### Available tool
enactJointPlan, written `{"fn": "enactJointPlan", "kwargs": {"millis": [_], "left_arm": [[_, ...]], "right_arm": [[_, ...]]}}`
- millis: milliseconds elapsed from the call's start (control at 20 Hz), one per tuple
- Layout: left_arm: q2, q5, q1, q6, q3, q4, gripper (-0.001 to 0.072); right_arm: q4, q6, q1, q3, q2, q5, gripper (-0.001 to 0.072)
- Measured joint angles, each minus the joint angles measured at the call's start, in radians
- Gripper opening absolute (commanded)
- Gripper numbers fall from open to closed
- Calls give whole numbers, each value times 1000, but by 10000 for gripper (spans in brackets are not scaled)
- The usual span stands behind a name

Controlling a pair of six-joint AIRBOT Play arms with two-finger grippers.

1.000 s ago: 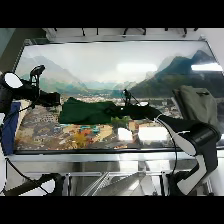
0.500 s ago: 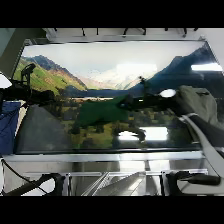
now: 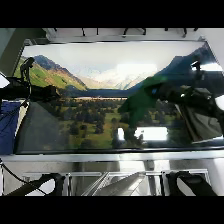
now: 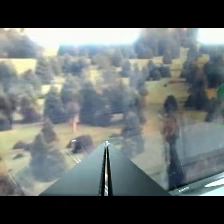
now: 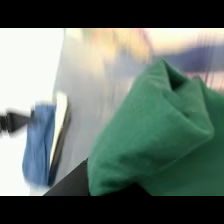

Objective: Fold the shirts.

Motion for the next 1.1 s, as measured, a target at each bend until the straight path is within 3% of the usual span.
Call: {"fn": "enactJointPlan", "kwargs": {"millis": [450, 800, 1100], "left_arm": [[1, -29, -13, 25, 0, 5, 15], [1, -32, -13, 55, 0, 9, 16], [1, -32, -13, 58, 0, 9, 16]], "right_arm": [[-13, -57, -271, 400, -237, -74, 22], [-16, -80, -426, 846, -589, 3, 22], [-35, -89, -531, 995, -737, 59, 22]]}}
